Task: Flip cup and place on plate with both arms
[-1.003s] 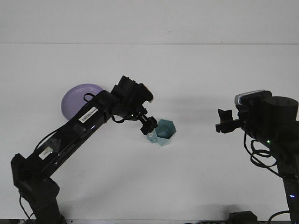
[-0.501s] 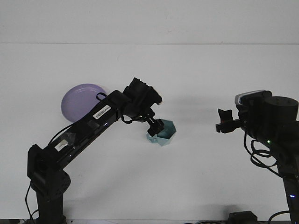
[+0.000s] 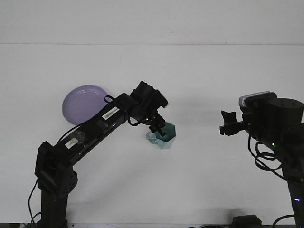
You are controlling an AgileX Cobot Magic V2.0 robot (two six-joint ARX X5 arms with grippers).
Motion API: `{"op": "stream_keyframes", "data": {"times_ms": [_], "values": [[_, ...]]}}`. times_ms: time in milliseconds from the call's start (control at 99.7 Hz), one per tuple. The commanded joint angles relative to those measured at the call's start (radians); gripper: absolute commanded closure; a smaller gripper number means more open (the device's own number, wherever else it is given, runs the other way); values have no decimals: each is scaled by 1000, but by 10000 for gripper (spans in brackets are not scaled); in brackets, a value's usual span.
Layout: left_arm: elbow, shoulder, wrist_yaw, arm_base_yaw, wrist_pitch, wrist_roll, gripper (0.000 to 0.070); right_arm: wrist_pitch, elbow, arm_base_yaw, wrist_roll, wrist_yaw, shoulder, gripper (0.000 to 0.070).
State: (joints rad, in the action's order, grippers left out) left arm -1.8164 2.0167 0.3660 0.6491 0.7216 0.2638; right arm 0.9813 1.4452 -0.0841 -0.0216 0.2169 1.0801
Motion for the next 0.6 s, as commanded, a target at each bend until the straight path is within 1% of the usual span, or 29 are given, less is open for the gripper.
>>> {"op": "stream_keyframes", "data": {"times_ms": [0,100,170,321,421,511,592], "values": [[-25,19,0,11,9,10,692,-9,11,-3,6,5,5,273],[-32,18,0,12,23,9,691,-9,11,-3,6,4,5,273],[-57,18,0,10,61,8,691,-9,11,-3,6,4,5,273],[-166,18,0,-2,158,4,690,-9,11,-3,7,4,5,273],[-256,9,0,-13,225,-15,690,-9,11,-3,8,5,5,273],[-284,-25,0,-32,251,-15,690,-9,11,-3,14,5,5,273],[-284,-70,-24,-54,278,-13,690,-9,11,-3,16,5,5,273]]}}
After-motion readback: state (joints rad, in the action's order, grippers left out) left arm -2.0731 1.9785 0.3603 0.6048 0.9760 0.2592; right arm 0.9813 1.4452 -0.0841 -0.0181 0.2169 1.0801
